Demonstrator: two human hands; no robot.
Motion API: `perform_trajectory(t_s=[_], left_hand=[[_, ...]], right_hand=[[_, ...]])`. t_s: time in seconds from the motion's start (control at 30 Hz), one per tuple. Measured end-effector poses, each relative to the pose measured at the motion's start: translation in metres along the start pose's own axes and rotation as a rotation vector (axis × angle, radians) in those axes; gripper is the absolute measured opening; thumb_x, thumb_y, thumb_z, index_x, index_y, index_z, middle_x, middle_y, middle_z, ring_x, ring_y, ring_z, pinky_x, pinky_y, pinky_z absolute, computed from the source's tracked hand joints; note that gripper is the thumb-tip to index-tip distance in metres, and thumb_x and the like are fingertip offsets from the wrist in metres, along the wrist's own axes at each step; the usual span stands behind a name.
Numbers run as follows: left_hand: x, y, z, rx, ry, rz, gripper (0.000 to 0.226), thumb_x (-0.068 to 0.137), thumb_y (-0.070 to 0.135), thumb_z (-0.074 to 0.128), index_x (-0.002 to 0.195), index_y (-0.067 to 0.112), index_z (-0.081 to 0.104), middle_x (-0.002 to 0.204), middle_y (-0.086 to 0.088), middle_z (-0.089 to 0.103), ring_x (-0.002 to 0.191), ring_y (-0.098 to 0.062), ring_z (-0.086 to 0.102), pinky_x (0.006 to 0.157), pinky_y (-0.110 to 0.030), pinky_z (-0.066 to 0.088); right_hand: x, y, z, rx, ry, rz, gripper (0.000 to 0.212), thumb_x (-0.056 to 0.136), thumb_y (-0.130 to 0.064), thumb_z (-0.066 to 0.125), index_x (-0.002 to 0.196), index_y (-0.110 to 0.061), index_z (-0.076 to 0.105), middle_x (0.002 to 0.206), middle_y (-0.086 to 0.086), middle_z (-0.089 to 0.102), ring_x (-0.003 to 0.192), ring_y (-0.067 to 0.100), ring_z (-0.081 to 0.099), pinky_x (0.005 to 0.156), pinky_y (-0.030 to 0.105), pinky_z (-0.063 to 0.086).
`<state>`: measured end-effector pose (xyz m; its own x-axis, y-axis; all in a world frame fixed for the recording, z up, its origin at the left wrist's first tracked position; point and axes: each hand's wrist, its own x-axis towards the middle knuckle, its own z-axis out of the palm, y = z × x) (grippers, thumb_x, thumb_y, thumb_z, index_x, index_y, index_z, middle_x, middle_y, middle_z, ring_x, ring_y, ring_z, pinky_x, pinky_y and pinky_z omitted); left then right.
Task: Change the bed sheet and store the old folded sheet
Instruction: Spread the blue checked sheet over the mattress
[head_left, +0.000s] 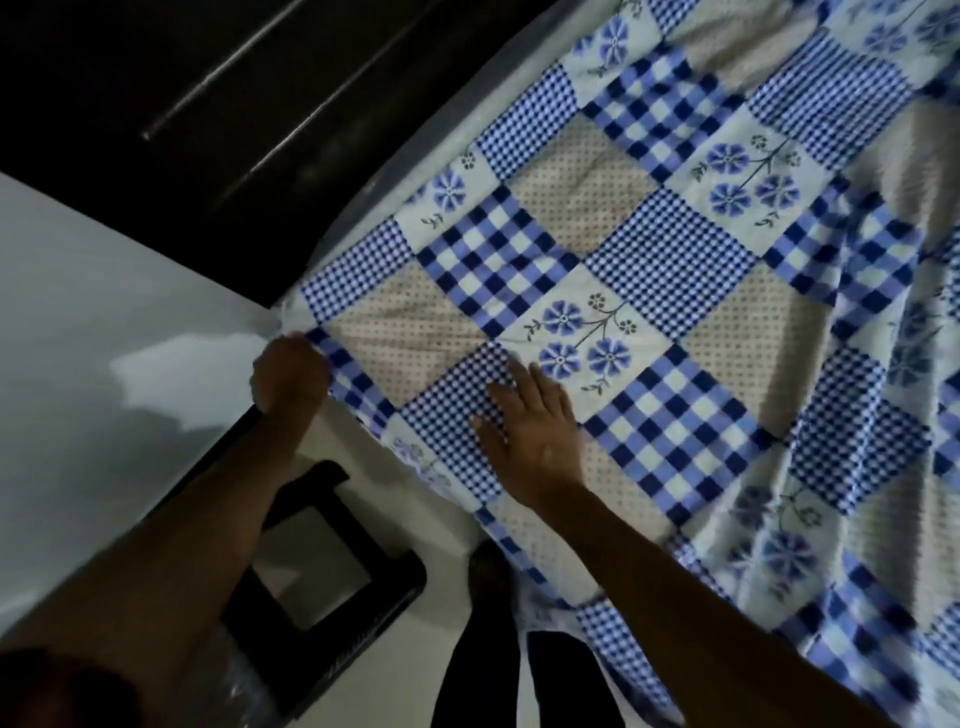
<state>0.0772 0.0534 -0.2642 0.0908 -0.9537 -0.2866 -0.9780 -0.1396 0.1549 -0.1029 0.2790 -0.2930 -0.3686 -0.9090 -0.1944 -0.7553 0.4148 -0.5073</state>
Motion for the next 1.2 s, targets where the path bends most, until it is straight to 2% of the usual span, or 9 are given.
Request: perform_trajectory(t_s=[0.17, 0.3, 0.4, 0.5, 0.67, 0.77, 0.93, 1.1, 1.2], left_hand=[[0.075, -0.043, -0.001, -0.006, -0.039, 0.014, 0.027, 0.093, 0.02, 0.062, 0.112, 0.001, 0.064, 0.116, -0.027, 0.067, 0.104, -0.045, 0.065, 0.087, -0.05, 0.055], [0.07, -0.04, -0.009, -0.225, 0.126, 0.029, 0.03, 0.093, 0.024, 0.051, 0.115, 0.008, 0.064, 0.115, -0.022, 0.067, 0.106, -0.041, 0.064, 0.089, -0.047, 0.052], [0.008, -0.015, 0.006, -0.235, 0.184, 0.38, 0.024, 0.094, 0.023, 0.051, 0.101, 0.004, 0.063, 0.101, -0.021, 0.064, 0.093, -0.04, 0.062, 0.077, -0.045, 0.048], [-0.064, 0.019, 0.038, -0.304, 0.054, 0.742, 0.01, 0.095, 0.017, 0.06, 0.096, 0.007, 0.059, 0.095, -0.013, 0.058, 0.085, -0.032, 0.056, 0.073, -0.04, 0.046], [-0.2, 0.08, 0.095, -0.236, -0.17, 1.277, 0.03, 0.092, 0.029, 0.059, 0.115, 0.011, 0.067, 0.121, -0.01, 0.06, 0.107, -0.028, 0.054, 0.085, -0.042, 0.045], [-0.268, 0.104, 0.127, -0.206, -0.346, 1.458, 0.035, 0.094, 0.03, 0.062, 0.125, 0.016, 0.067, 0.14, -0.01, 0.054, 0.124, -0.034, 0.05, 0.096, -0.052, 0.047], [-0.351, 0.144, 0.157, -0.179, -0.47, 1.635, 0.033, 0.091, 0.028, 0.064, 0.123, 0.018, 0.066, 0.138, -0.012, 0.056, 0.122, -0.036, 0.053, 0.084, -0.054, 0.052], [-0.419, 0.182, 0.183, -0.063, -0.47, 1.801, 0.042, 0.09, 0.041, 0.055, 0.122, 0.017, 0.067, 0.132, -0.011, 0.06, 0.12, -0.034, 0.052, 0.088, -0.05, 0.052], [-0.459, 0.195, 0.202, 0.036, -0.435, 1.835, 0.037, 0.091, 0.039, 0.057, 0.119, 0.017, 0.069, 0.128, -0.008, 0.061, 0.114, -0.034, 0.055, 0.085, -0.048, 0.052]], right_hand=[[-0.013, 0.012, 0.003, -0.011, 0.035, 0.113, 0.055, 0.102, -0.055, 0.033, 0.146, -0.024, 0.045, 0.166, 0.0, 0.02, 0.153, 0.026, 0.013, 0.122, 0.056, 0.011], [-0.035, 0.022, -0.007, 0.022, 0.11, 0.151, 0.053, 0.103, -0.052, 0.033, 0.145, -0.022, 0.046, 0.164, 0.005, 0.025, 0.153, 0.028, 0.017, 0.122, 0.053, 0.019], [-0.066, 0.044, -0.016, 0.02, 0.224, 0.298, 0.054, 0.103, -0.051, 0.034, 0.144, -0.018, 0.049, 0.161, 0.009, 0.032, 0.152, 0.029, 0.02, 0.12, 0.053, 0.024], [-0.108, 0.075, -0.026, 0.056, 0.333, 0.53, 0.051, 0.101, -0.05, 0.043, 0.138, -0.017, 0.054, 0.155, 0.011, 0.041, 0.147, 0.033, 0.03, 0.12, 0.051, 0.025], [-0.21, 0.146, -0.054, 0.071, 0.527, 0.956, 0.051, 0.095, -0.049, 0.05, 0.131, -0.014, 0.058, 0.146, 0.019, 0.046, 0.138, 0.039, 0.04, 0.109, 0.051, 0.037], [-0.274, 0.186, -0.072, 0.111, 0.705, 1.241, 0.057, 0.088, -0.053, 0.05, 0.125, -0.011, 0.063, 0.135, 0.025, 0.055, 0.129, 0.043, 0.048, 0.102, 0.047, 0.037], [-0.371, 0.243, -0.091, 0.146, 0.755, 1.64, 0.054, 0.088, -0.048, 0.061, 0.122, -0.007, 0.06, 0.122, 0.028, 0.057, 0.117, 0.048, 0.05, 0.098, 0.053, 0.041], [-0.409, 0.288, -0.103, 0.209, 0.683, 1.622, 0.062, 0.083, -0.056, 0.07, 0.129, -0.017, 0.053, 0.121, 0.021, 0.056, 0.114, 0.044, 0.053, 0.087, 0.052, 0.047], [-0.415, 0.308, -0.111, 0.316, 0.577, 1.525, 0.032, 0.094, -0.044, 0.055, 0.113, -0.019, 0.052, 0.107, 0.015, 0.066, 0.099, 0.039, 0.063, 0.074, 0.042, 0.047]])
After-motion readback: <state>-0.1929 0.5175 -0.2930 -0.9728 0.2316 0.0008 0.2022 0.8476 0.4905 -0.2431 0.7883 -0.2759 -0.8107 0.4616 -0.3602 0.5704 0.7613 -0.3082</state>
